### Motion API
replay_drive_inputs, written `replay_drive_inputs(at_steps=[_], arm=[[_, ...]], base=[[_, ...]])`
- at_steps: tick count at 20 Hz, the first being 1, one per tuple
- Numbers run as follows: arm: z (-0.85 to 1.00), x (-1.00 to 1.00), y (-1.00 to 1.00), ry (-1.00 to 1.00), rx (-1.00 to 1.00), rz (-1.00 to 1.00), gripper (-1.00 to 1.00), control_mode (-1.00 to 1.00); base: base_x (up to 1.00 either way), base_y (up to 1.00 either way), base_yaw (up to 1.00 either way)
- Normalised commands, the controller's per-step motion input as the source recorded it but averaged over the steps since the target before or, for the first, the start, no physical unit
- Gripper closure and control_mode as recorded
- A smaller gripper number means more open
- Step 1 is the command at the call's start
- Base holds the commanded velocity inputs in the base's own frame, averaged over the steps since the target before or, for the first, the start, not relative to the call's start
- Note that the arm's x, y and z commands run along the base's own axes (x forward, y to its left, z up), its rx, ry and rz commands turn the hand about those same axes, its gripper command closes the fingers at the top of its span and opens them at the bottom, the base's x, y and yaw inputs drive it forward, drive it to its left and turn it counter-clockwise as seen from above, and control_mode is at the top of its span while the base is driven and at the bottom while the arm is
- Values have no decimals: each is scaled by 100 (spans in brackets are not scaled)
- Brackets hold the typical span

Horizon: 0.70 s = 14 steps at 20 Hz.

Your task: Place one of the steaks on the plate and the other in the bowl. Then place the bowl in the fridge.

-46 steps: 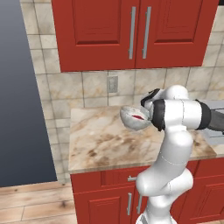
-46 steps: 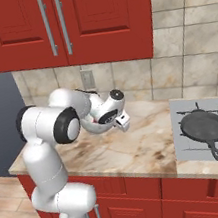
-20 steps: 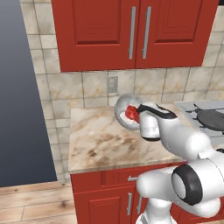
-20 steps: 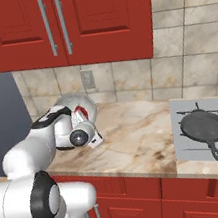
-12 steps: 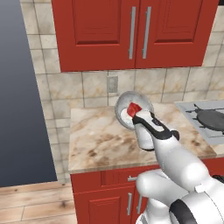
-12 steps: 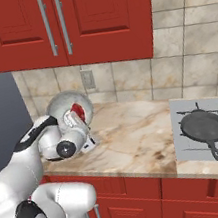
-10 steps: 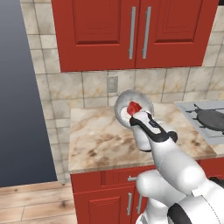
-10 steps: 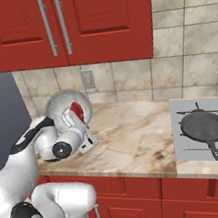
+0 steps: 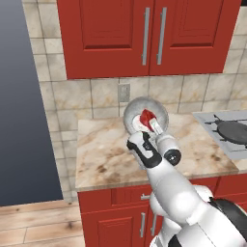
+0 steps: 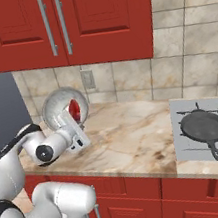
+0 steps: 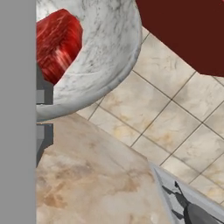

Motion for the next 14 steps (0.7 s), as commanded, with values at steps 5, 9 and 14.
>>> replay_drive_inputs(at_steps=[5, 9, 14], arm=[[100, -28, -55, 31, 0, 11, 100, -100], [100, -20, -55, 34, 0, 16, 100, -100], [100, -18, -26, 43, 0, 13, 100, -100]], base=[[0, 0, 0], [0, 0, 0], [0, 0, 0]])
